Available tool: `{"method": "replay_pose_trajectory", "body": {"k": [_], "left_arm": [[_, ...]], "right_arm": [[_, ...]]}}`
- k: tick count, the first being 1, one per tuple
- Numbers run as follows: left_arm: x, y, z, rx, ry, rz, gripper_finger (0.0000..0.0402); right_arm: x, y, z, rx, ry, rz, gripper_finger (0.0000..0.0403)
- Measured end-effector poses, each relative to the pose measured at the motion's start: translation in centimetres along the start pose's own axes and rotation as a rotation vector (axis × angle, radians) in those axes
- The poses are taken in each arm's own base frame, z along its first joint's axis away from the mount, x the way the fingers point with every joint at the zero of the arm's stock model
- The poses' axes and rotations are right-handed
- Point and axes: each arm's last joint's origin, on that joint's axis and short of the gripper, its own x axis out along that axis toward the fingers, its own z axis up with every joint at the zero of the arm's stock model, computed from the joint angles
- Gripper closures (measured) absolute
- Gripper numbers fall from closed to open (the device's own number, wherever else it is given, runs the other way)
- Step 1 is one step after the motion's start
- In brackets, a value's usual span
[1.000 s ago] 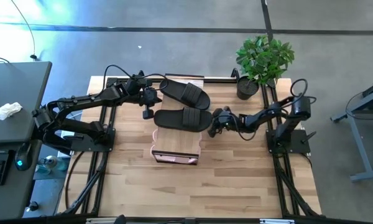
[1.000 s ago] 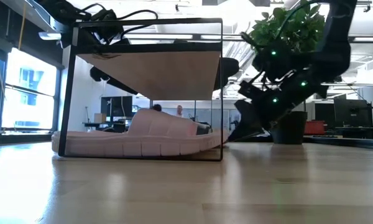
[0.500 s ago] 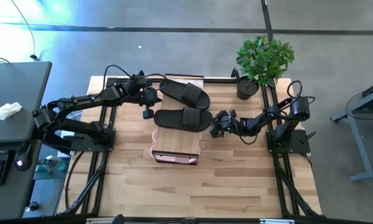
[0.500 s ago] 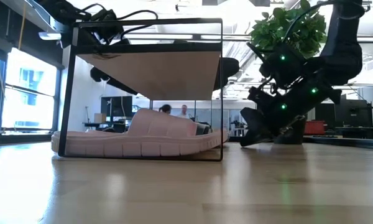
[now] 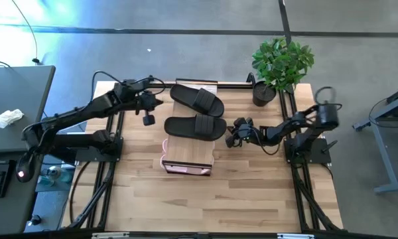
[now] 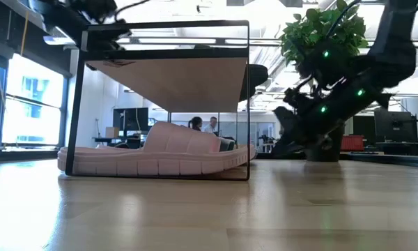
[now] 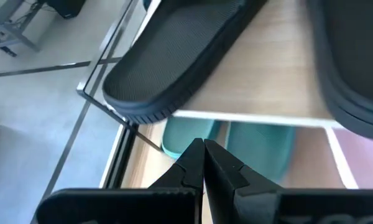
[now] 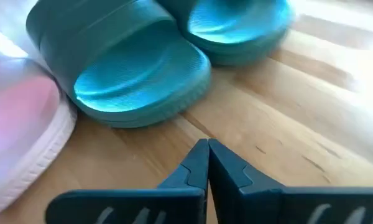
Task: Pick and place slides into the shelf
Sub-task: Adjust the black slides on the shelf
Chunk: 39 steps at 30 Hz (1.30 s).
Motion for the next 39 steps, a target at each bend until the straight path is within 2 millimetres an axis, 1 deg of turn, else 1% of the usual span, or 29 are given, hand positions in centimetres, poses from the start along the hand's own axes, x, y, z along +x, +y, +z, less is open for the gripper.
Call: {"method": "replay_pose_trajectory", "body": {"k": [3, 5, 7, 8, 11, 14, 17, 19, 22, 24, 26, 29, 31, 35, 39], "left_arm": [[-1.3, -0.3, -0.2, -0.004, 0.006, -0.009, 0.0401], [-2.0, -0.5, -0.4, -0.021, 0.006, -0.017, 0.0401], [-2.6, -0.7, -0.5, -0.033, 0.003, -0.027, 0.0401], [-2.8, -0.8, -0.5, -0.034, -0.001, -0.034, 0.0401], [-3.2, -1.1, -0.6, -0.039, -0.020, -0.085, 0.0401], [-3.3, -1.3, -0.7, -0.086, -0.038, -0.154, 0.0401], [-3.3, -1.3, -0.5, -0.130, -0.052, -0.155, 0.0401], [-3.3, -0.9, -0.2, -0.146, -0.072, -0.096, 0.0401], [-3.3, -0.1, 0.3, -0.152, -0.111, 0.031, 0.0401], [-3.2, 0.7, 0.5, -0.164, -0.137, 0.094, 0.0401], [-2.9, 1.7, 0.6, -0.201, -0.144, 0.122, 0.0401], [-2.3, 3.4, 0.8, -0.249, -0.109, 0.115, 0.0401], [-1.6, 4.6, 0.7, -0.280, -0.085, 0.076, 0.0401], [-0.2, 6.5, 0.3, -0.324, -0.068, -0.004, 0.0401], [1.0, 7.4, -0.7, -0.344, -0.047, -0.060, 0.0401]], "right_arm": [[-1.7, -0.1, 0.7, 0.088, 0.040, -0.024, 0.0403], [-3.3, -0.3, 1.3, 0.184, 0.079, -0.028, 0.0403], [-4.9, -0.5, 2.1, 0.281, 0.111, 0.009, 0.0403], [-5.7, -0.5, 2.5, 0.328, 0.119, 0.049, 0.0403], [-7.9, -0.2, 4.3, 0.460, 0.121, 0.242, 0.0403], [-10.1, -0.1, 6.2, 0.607, 0.074, 0.407, 0.0403], [-12.1, -0.5, 7.6, 0.677, -0.017, 0.508, 0.0402], [-13.2, -0.8, 8.3, 0.705, -0.089, 0.535, 0.0398], [-14.1, -1.5, 9.0, 0.737, -0.181, 0.528, 0.0376], [-14.3, -1.9, 9.3, 0.776, -0.211, 0.517, 0.0352], [-14.1, -2.3, 9.4, 0.839, -0.216, 0.496, 0.0323], [-13.2, -2.7, 9.5, 0.957, -0.191, 0.459, 0.0283], [-12.2, -3.0, 9.5, 0.999, -0.155, 0.440, 0.0263], [-10.0, -3.6, 9.8, 1.067, -0.126, 0.417, 0.0241], [-8.0, -4.1, 10.3, 1.073, -0.123, 0.437, 0.0234]]}}
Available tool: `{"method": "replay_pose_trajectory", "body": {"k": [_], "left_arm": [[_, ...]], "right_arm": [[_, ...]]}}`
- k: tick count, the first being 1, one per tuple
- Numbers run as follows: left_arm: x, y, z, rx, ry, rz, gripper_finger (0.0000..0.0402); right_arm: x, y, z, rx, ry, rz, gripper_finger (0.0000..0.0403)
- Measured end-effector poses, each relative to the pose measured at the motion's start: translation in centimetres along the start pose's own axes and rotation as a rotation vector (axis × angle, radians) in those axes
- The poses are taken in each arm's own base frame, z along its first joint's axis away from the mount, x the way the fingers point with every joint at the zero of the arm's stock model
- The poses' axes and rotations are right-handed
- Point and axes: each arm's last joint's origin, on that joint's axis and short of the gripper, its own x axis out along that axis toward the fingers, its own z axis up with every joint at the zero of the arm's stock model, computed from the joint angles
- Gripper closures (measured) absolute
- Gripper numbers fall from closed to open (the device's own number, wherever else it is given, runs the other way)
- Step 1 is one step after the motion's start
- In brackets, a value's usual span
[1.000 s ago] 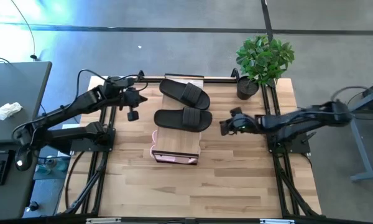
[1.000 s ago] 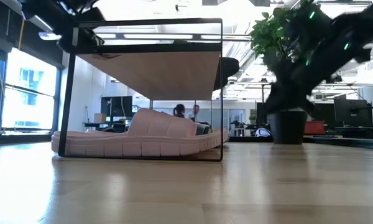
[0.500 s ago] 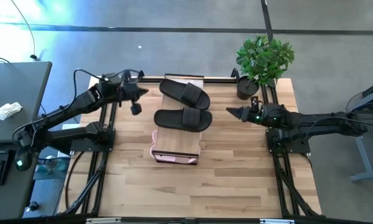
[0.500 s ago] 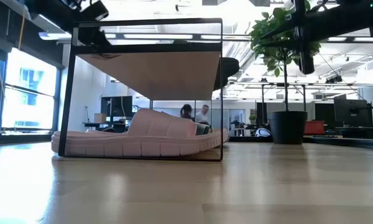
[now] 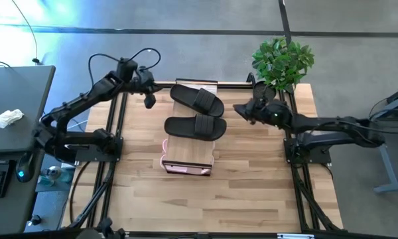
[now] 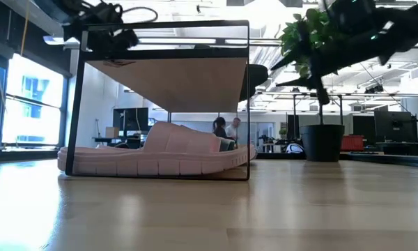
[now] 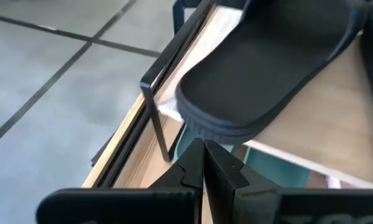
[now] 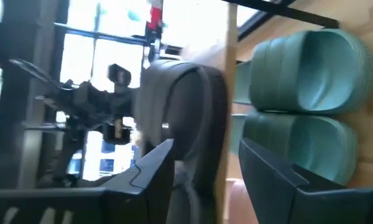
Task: Pick and place slides into the shelf
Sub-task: Adjust the black slides on the shelf
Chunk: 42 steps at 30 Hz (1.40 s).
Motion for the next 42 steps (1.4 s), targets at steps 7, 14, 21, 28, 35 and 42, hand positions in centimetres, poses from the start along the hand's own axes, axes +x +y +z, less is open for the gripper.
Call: {"method": "replay_pose_trajectory", "body": {"k": [7, 14, 21, 28, 35, 42], "left_arm": [[0.5, 0.8, -0.7, 0.011, 0.034, -0.005, 0.0401], [0.5, 0.6, -0.9, 0.000, 0.062, -0.018, 0.0401], [0.4, 0.6, -1.0, -0.004, 0.071, -0.019, 0.0401], [0.4, 0.6, -1.1, -0.007, 0.082, -0.011, 0.0401], [0.4, 0.6, -1.2, -0.012, 0.091, -0.015, 0.0401], [0.4, 0.4, -1.5, -0.027, 0.121, -0.029, 0.0401]], "right_arm": [[3.8, 0.7, 0.3, -0.037, 0.090, -0.050, 0.0233], [5.8, 1.1, 1.2, -0.046, 0.130, -0.138, 0.0233], [6.4, 2.1, 1.4, -0.063, 0.138, -0.124, 0.0233], [6.4, 2.0, 1.4, -0.082, 0.154, -0.191, 0.0282], [6.4, 1.9, 1.5, -0.138, 0.129, -0.200, 0.0370], [6.4, 2.1, 1.7, -0.186, 0.118, -0.179, 0.0399]]}}
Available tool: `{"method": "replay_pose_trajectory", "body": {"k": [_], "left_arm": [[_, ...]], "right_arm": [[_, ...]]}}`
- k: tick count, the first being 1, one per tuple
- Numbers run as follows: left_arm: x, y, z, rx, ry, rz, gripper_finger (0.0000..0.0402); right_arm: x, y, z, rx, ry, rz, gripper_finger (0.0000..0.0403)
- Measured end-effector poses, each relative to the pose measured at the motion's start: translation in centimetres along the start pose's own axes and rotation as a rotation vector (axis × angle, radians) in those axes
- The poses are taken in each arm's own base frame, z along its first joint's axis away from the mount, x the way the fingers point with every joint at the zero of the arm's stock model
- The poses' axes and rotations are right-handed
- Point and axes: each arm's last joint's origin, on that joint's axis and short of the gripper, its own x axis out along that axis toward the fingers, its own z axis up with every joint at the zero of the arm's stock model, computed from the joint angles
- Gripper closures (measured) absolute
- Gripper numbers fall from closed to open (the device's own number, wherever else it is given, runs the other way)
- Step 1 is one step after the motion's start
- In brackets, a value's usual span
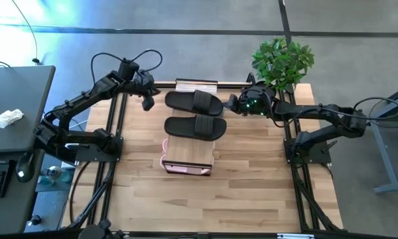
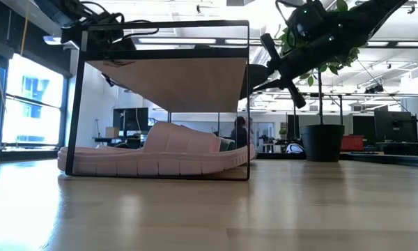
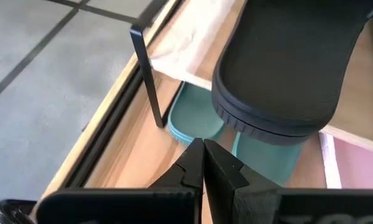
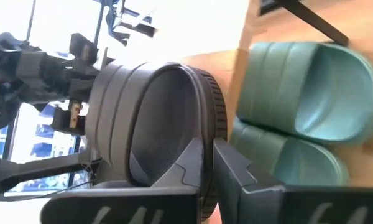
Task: Pick and place slides into the shelf
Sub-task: Adjust the black slides on the shelf
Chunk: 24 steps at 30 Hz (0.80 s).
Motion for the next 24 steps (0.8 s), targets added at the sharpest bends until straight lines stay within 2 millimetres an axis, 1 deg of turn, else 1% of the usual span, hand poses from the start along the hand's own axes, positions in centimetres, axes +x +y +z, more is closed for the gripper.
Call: {"method": "replay_pose_trajectory", "body": {"k": [4, 8, 16, 24], "left_arm": [[0.0, -0.2, -0.3, 0.001, 0.031, -0.015, 0.0401], [0.0, -0.3, -0.6, 0.039, 0.058, -0.038, 0.0401], [0.0, -0.6, -0.6, 0.049, 0.029, -0.111, 0.0401], [0.9, -2.9, 0.4, 0.131, 0.021, -0.180, 0.0401]], "right_arm": [[-0.1, 0.2, 0.3, -0.043, -0.008, 0.023, 0.0401], [-0.1, 0.0, 0.6, -0.070, 0.039, 0.039, 0.0402], [-0.2, -0.2, 1.1, -0.116, 0.078, 0.058, 0.0402], [-0.3, -0.4, 1.3, -0.137, 0.086, 0.061, 0.0402]]}}
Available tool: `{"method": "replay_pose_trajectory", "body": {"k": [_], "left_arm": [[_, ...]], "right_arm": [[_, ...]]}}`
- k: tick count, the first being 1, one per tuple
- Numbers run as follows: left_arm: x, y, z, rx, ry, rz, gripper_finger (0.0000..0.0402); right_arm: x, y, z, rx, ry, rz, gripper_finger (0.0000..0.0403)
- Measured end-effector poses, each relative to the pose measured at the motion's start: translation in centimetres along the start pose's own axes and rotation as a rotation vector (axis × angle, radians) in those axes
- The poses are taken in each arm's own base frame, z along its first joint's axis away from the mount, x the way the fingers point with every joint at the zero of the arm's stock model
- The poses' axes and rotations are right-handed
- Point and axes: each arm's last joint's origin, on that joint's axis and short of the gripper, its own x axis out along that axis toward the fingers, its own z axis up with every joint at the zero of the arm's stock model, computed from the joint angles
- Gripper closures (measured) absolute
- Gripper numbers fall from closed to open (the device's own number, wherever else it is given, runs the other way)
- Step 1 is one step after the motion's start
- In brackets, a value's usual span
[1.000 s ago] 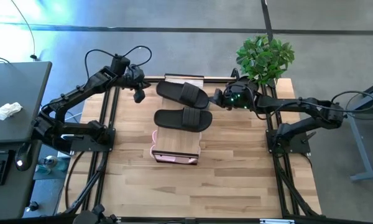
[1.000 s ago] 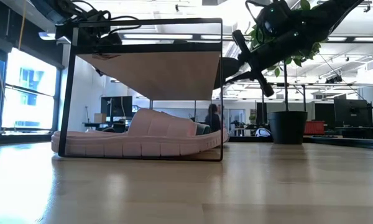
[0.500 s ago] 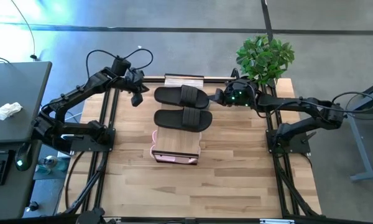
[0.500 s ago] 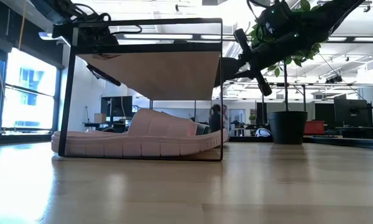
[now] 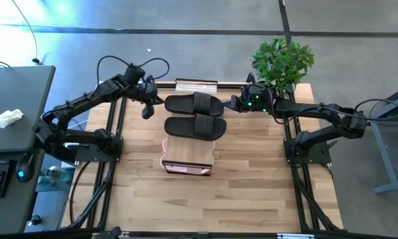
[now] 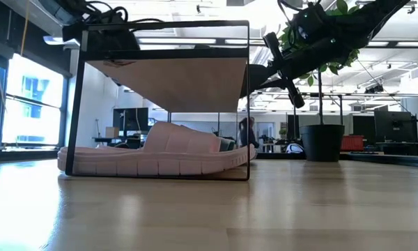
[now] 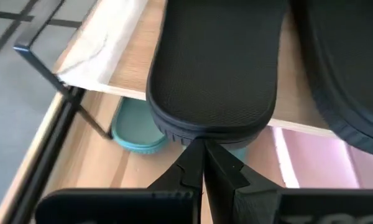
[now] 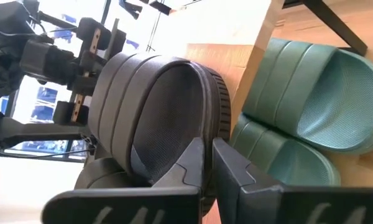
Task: Pick and place slides into the shelf
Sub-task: Adjust the black slides on the shelf
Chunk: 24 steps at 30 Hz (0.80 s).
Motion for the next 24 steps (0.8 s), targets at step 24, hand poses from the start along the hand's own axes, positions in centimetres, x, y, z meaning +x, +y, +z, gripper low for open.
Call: {"method": "replay_pose_trajectory", "body": {"k": [24], "left_arm": [[0.2, -0.4, 0.0, -0.024, 0.061, 0.057, 0.0401]], "right_arm": [[-4.1, 2.1, -0.9, 0.032, -0.079, -0.055, 0.0275]]}}
